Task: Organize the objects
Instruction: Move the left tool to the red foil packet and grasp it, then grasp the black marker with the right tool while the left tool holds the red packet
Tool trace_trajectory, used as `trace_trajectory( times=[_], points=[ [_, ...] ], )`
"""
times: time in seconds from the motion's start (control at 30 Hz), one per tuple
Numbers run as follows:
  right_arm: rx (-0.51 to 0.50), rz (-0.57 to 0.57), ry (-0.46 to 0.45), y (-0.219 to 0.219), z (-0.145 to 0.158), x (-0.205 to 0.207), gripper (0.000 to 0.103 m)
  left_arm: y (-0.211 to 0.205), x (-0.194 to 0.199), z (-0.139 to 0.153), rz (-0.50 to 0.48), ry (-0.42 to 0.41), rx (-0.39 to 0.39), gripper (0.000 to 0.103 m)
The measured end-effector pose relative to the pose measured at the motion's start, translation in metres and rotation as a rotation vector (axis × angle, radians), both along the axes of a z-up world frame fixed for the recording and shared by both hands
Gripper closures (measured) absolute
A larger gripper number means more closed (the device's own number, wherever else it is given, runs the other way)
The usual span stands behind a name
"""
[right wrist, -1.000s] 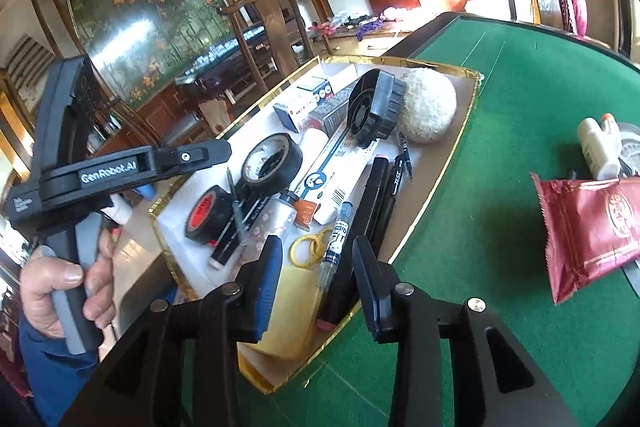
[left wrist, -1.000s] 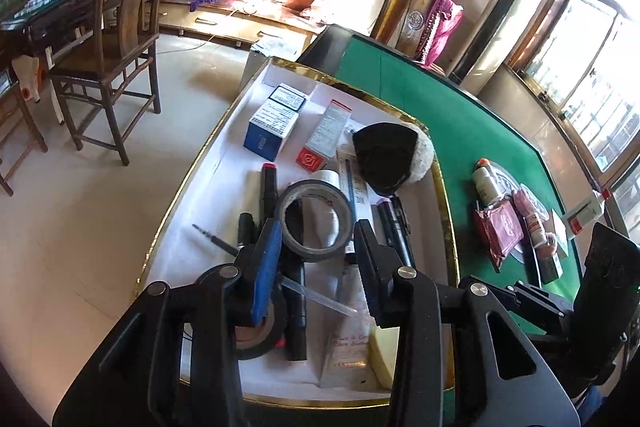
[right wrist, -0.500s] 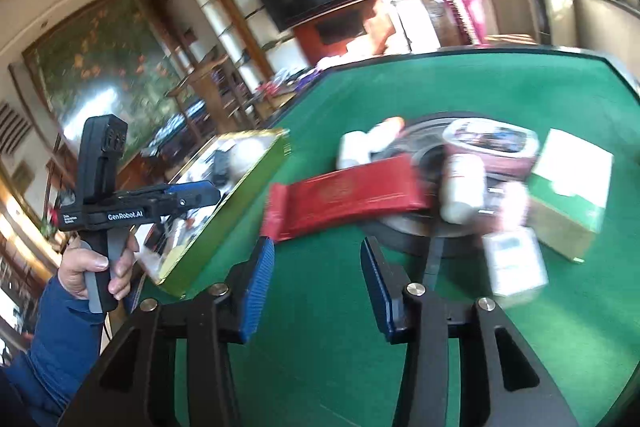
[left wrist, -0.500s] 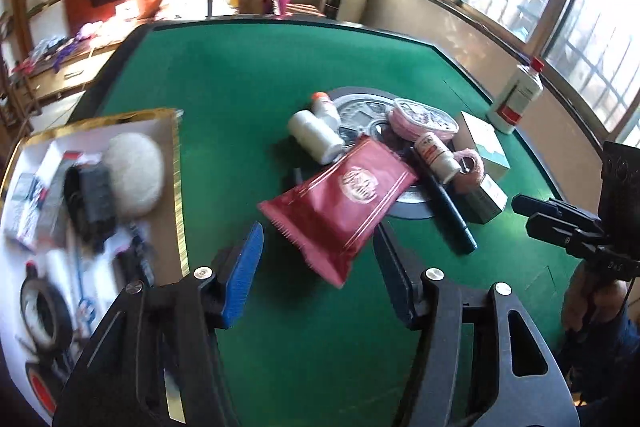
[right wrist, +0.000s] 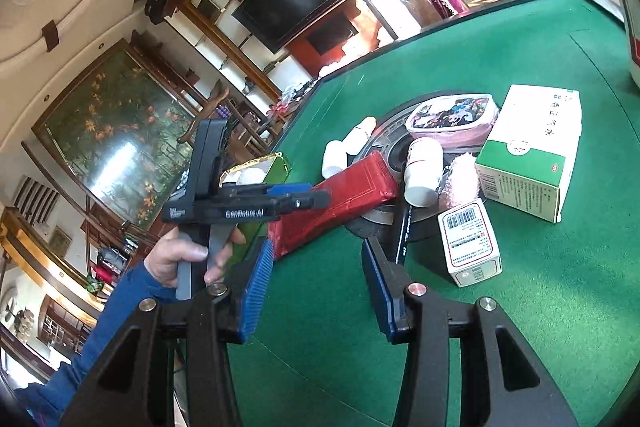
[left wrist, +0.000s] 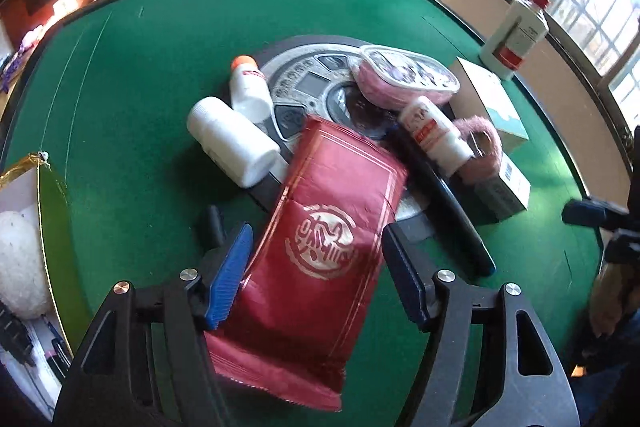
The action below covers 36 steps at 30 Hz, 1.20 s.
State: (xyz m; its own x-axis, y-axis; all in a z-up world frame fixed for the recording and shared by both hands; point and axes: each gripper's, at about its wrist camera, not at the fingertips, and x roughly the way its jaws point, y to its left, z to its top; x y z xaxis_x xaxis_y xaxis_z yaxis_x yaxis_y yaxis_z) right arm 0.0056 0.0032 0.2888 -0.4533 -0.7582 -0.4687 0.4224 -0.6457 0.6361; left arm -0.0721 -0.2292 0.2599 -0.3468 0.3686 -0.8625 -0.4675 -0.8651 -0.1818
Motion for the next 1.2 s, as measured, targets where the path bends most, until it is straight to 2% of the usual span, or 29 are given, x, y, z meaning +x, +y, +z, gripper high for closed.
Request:
trace_trajectory(
  times=[0.07, 0.23, 0.3, 0.37, 0.4, 0.43, 0.5, 0.63, 0.77, 0.87, 0.97, 1.07, 1.17, 1.2],
  points=[
    [0.001, -0.005, 0.001, -0.001, 0.001, 0.001, 0.057, 0.015, 0.014, -0.003, -0.033, 0.007, -0.065, 0.032],
    [0.030, -0.032, -0.001, -0.003, -0.003, 0.001, 0.057, 0.063, 0.030, -0.016, -0.028, 0.071, -0.335, 0.025],
    [0.038, -0.037, -0.003, -0.003, -0.004, 0.001, 0.057, 0.072, 0.026, -0.015, 0.023, 0.095, -0.360, 0.025],
    [0.053, -0.046, 0.004, -0.003, -0.004, 0.002, 0.057, 0.070, 0.022, -0.015, 0.093, 0.120, -0.339, 0.025],
    [0.061, -0.047, 0.008, -0.004, -0.004, 0.002, 0.057, 0.065, 0.022, -0.016, 0.129, 0.134, -0.309, 0.030],
    [0.072, -0.045, 0.012, -0.005, -0.005, 0.002, 0.057, 0.059, 0.022, -0.016, 0.160, 0.128, -0.258, 0.043],
    [0.086, -0.054, 0.017, -0.004, -0.006, 0.003, 0.057, 0.047, 0.029, -0.015, 0.214, 0.140, -0.227, 0.048],
    [0.157, -0.042, 0.040, -0.013, -0.010, 0.005, 0.057, 0.019, 0.071, -0.013, 0.293, 0.148, -0.190, 0.049],
    [0.257, 0.017, 0.070, -0.039, -0.017, 0.009, 0.057, -0.014, 0.094, -0.018, 0.426, 0.205, -0.211, 0.049],
    [0.377, -0.003, 0.087, -0.055, -0.022, 0.002, 0.058, -0.025, 0.101, -0.024, 0.455, 0.212, -0.197, 0.047],
    [0.470, -0.057, 0.071, -0.061, -0.030, -0.013, 0.058, -0.022, 0.104, -0.025, 0.448, 0.236, -0.219, 0.046],
    [0.543, -0.086, 0.074, -0.069, -0.036, -0.022, 0.064, -0.026, 0.103, -0.026, 0.451, 0.233, -0.209, 0.045],
    [0.617, -0.107, 0.077, -0.078, -0.043, -0.034, 0.087, -0.026, 0.102, -0.026, 0.456, 0.236, -0.208, 0.043],
    [0.655, -0.106, 0.096, -0.082, -0.043, -0.038, 0.090, -0.027, 0.102, -0.026, 0.457, 0.234, -0.204, 0.043]
  ],
)
